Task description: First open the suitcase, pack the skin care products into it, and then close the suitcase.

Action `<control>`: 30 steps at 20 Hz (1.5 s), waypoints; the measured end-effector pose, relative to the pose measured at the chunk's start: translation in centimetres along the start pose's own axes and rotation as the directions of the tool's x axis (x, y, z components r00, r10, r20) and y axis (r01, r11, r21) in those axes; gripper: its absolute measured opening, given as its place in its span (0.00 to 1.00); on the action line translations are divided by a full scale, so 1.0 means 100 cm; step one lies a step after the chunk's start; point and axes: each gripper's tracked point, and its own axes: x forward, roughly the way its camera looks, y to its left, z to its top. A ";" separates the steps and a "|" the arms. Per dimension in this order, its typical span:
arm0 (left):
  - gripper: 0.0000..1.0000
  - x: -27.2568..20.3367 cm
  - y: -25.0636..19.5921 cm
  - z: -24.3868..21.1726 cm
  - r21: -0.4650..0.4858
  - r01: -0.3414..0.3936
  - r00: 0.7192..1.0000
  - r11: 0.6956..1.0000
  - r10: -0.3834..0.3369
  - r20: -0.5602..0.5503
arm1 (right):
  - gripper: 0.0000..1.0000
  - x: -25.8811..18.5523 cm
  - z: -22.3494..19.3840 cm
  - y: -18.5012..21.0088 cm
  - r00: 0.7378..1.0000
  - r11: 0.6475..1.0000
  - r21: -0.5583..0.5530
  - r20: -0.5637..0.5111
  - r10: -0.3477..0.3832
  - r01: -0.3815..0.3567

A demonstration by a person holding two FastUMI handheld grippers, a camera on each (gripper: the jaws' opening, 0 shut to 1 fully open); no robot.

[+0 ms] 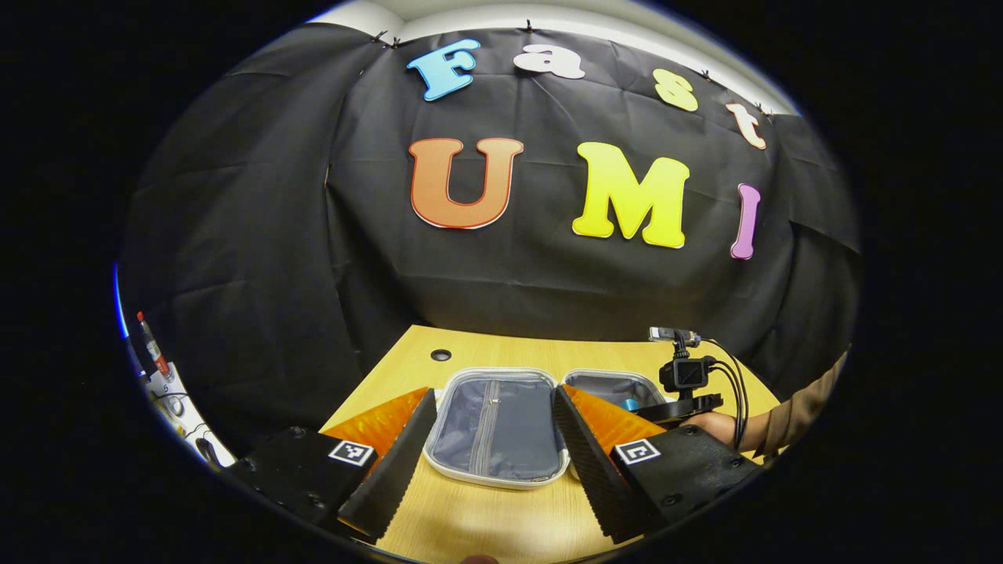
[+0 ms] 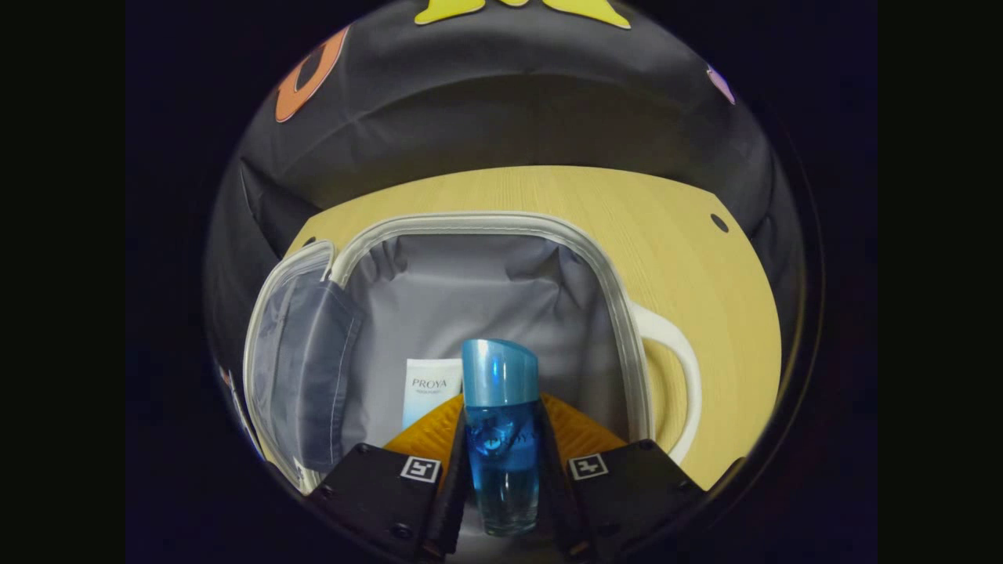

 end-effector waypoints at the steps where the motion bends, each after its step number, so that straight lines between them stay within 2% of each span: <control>1: 0.96 -0.001 0.002 0.002 -0.003 -0.001 1.000 1.000 0.001 -0.002 | 0.43 -0.002 -0.001 0.004 1.000 1.000 0.007 -0.004 0.011 -0.011; 5: 0.96 0.005 0.015 0.002 -0.006 -0.011 1.000 1.000 0.011 -0.005 | 0.55 -0.021 0.011 0.007 0.998 0.998 0.039 0.033 0.052 -0.053; 7: 0.96 0.011 0.020 -0.003 -0.015 -0.003 1.000 1.000 0.003 -0.008 | 0.68 -0.044 0.024 0.007 0.994 0.998 0.004 0.087 0.065 -0.065; 8: 0.96 0.014 0.026 -0.005 -0.025 0.003 1.000 1.000 -0.003 -0.015 | 0.78 -0.059 0.033 0.005 0.989 0.997 -0.024 0.127 0.070 -0.067; 10: 0.95 0.030 0.042 -0.013 -0.094 0.001 0.998 0.996 -0.007 -0.058 | 0.81 -0.096 0.051 0.004 0.972 0.994 -0.079 0.218 0.092 -0.077; 12: 0.96 0.047 0.065 -0.017 -0.178 -0.034 0.997 0.983 0.021 -0.077 | 0.81 -0.138 0.065 0.001 0.946 0.987 -0.139 0.300 0.123 -0.084; 14: 0.98 0.064 0.084 -0.028 -0.298 -0.041 0.995 0.954 0.012 -0.099 | 0.81 -0.184 0.076 -0.004 0.914 0.980 -0.180 0.378 0.149 -0.085; 15: 0.98 0.075 0.090 -0.036 -0.357 -0.029 0.992 0.934 -0.016 -0.122 | 0.81 -0.206 0.079 -0.008 0.897 0.977 -0.191 0.411 0.163 -0.090; 17: 0.98 0.097 0.107 -0.058 -0.478 -0.039 0.984 0.878 -0.051 -0.173 | 0.77 -0.247 0.081 -0.020 0.877 0.978 -0.184 0.450 0.169 -0.094; 18: 0.98 0.106 0.118 -0.070 -0.536 -0.064 0.980 0.842 -0.048 -0.193 | 0.81 -0.267 0.082 -0.026 0.869 0.981 -0.165 0.465 0.170 -0.103; 19: 0.98 0.117 0.127 -0.081 -0.595 -0.084 0.977 0.799 -0.051 -0.206 | 0.81 -0.286 0.086 -0.036 0.857 0.984 -0.147 0.491 0.159 -0.098; 20: 0.98 0.126 0.136 -0.094 -0.649 -0.098 0.974 0.755 -0.062 -0.218 | 0.81 -0.305 0.091 -0.044 0.844 0.986 -0.133 0.514 0.152 -0.097; 21: 0.98 0.133 0.141 -0.108 -0.701 -0.107 0.970 0.705 -0.081 -0.230 | 0.77 -0.321 0.091 -0.051 0.833 0.988 -0.117 0.534 0.146 -0.098; 22: 0.98 0.143 0.144 -0.120 -0.747 -0.116 0.965 0.654 -0.104 -0.241 | 0.81 -0.335 0.093 -0.059 0.824 0.990 -0.102 0.549 0.135 -0.095; 23: 0.98 0.150 0.148 -0.133 -0.785 -0.133 0.960 0.605 -0.119 -0.254 | 0.77 -0.347 0.094 -0.066 0.816 0.992 -0.088 0.564 0.128 -0.094; 24: 0.99 0.157 0.149 -0.146 -0.816 -0.148 0.955 0.558 -0.134 -0.265 | 0.81 -0.358 0.095 -0.075 0.803 0.993 -0.080 0.585 0.118 -0.088; 27: 0.98 0.169 0.154 -0.165 -0.894 -0.145 0.954 0.424 -0.181 -0.241 | 0.81 -0.373 0.077 -0.108 0.772 0.996 -0.079 0.631 0.073 -0.030; 28: 0.96 0.171 0.155 -0.164 -0.917 -0.128 0.960 0.377 -0.186 -0.210 | 0.81 -0.374 0.068 -0.118 0.777 0.997 -0.078 0.627 0.053 -0.005; 29: 0.96 0.172 0.156 -0.162 -0.934 -0.113 0.963 0.340 -0.193 -0.187 | 0.77 -0.371 0.059 -0.125 0.786 0.997 -0.076 0.616 0.045 0.003; 30: 0.93 0.176 0.154 -0.162 -0.942 -0.106 0.967 0.318 -0.190 -0.172 | 0.81 -0.371 0.051 -0.131 0.796 0.998 -0.066 0.604 0.035 0.006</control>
